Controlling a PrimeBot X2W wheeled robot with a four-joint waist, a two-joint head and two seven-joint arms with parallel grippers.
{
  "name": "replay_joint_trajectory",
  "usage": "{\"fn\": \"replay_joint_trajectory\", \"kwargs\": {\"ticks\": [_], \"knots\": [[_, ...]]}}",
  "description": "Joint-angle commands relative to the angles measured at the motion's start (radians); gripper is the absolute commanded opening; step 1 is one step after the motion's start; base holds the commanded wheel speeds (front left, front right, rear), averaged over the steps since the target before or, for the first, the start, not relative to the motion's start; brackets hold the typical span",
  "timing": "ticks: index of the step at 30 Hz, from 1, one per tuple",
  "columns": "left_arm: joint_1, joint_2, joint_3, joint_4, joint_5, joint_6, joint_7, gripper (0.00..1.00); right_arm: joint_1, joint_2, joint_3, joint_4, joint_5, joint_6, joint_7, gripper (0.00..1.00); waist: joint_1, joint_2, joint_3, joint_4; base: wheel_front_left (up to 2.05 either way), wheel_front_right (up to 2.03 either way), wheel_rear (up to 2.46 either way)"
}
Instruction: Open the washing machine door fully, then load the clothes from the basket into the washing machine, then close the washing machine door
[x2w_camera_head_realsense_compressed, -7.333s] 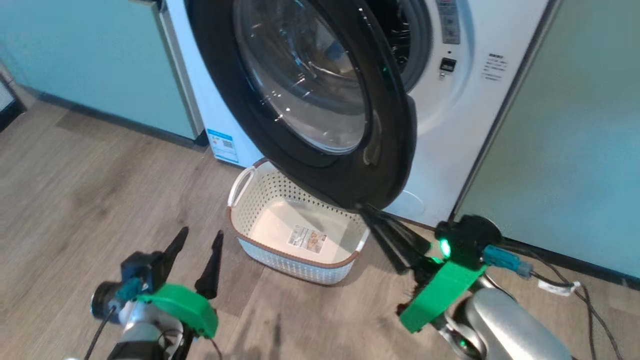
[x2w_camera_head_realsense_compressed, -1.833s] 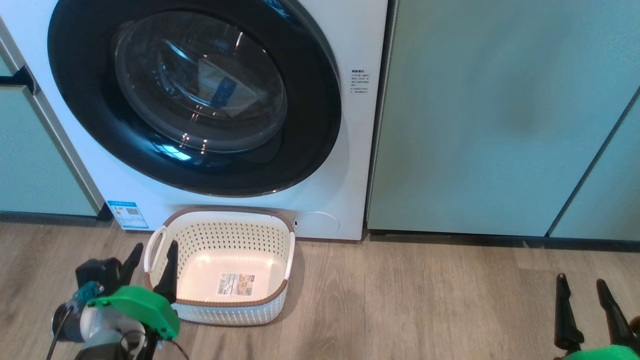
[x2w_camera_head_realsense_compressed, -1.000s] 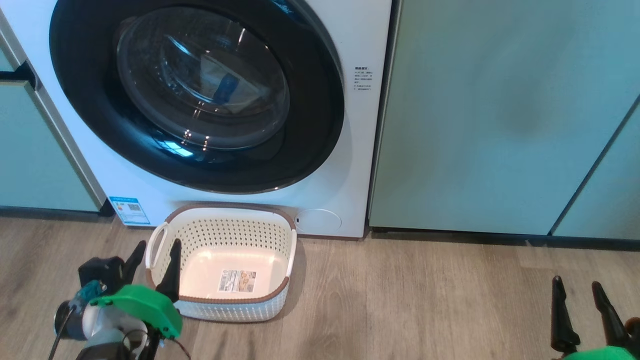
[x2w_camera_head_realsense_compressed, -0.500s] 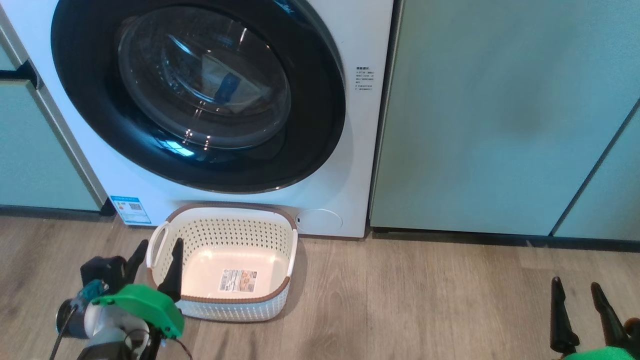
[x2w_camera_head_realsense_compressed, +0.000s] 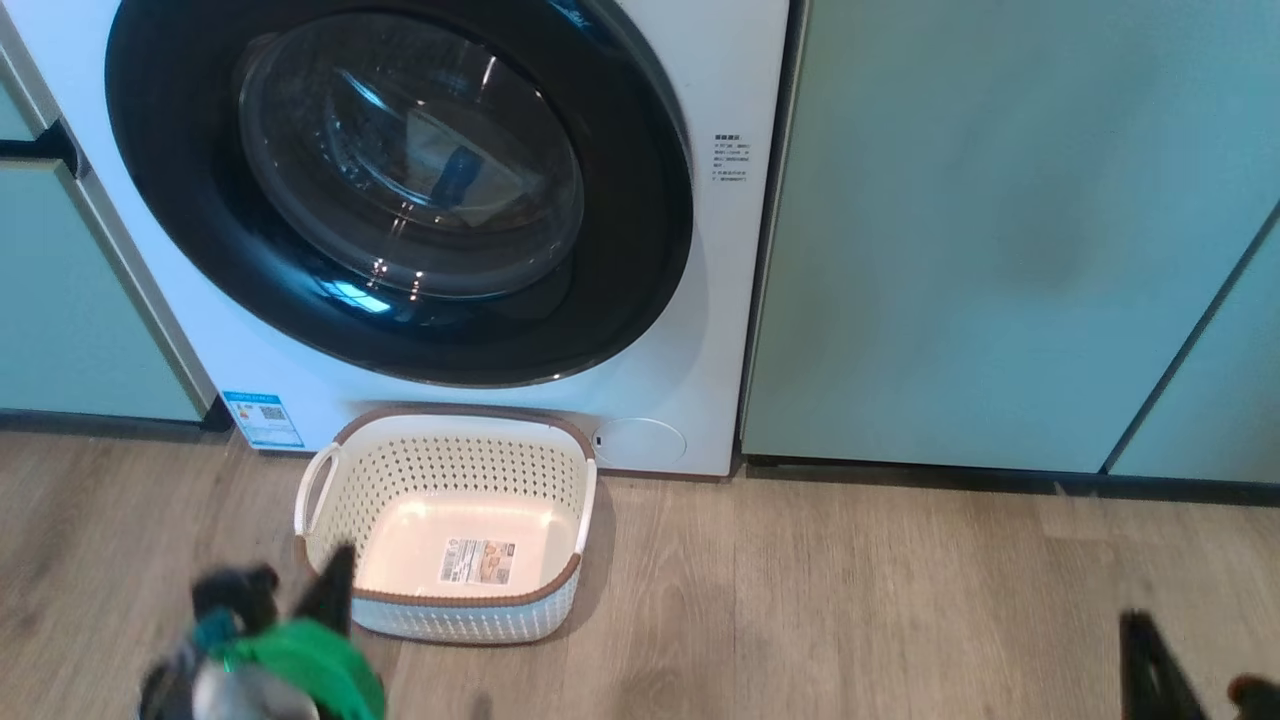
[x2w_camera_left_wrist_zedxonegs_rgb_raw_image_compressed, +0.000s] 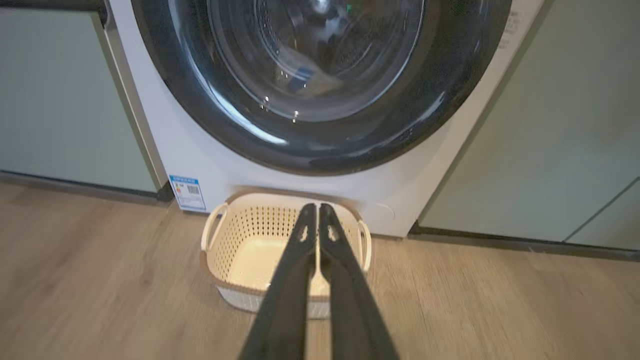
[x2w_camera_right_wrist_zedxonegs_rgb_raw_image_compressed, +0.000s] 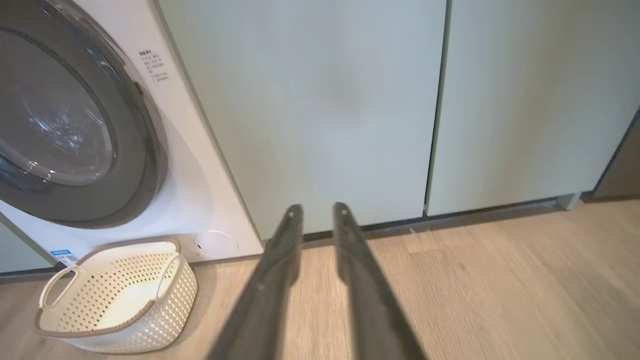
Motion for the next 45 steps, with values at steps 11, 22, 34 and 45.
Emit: {"fn": "replay_joint_trajectory", "kwargs": {"ticks": [11,22,34,45], "knots": [[0.024,-0.021,0.006,-0.001,-0.099,0.000,0.031,0.00,-0.005,0.000,-0.005,0.020,0.109,0.000,0.031,0.00,0.0000,0.0000,0.006,0.004,0.00,0.00,0.00],[0.023,-0.030,0.016,-0.029,-0.201,0.000,0.059,0.00,-0.024,0.000,-0.009,0.013,0.220,0.000,0.059,0.00,0.0000,0.0000,0.012,0.008,0.00,0.00,0.00],[0.021,-0.041,0.030,-0.060,-0.323,0.000,0.094,0.00,-0.046,0.000,-0.015,0.005,0.354,0.000,0.094,0.00,0.0000,0.0000,0.019,0.012,0.00,0.00,0.00],[0.019,-0.051,0.043,-0.089,-0.435,-0.001,0.127,0.00,-0.067,0.000,-0.020,-0.003,0.476,0.000,0.127,0.00,0.0000,0.0000,0.026,0.016,0.00,0.00,0.00]]}}
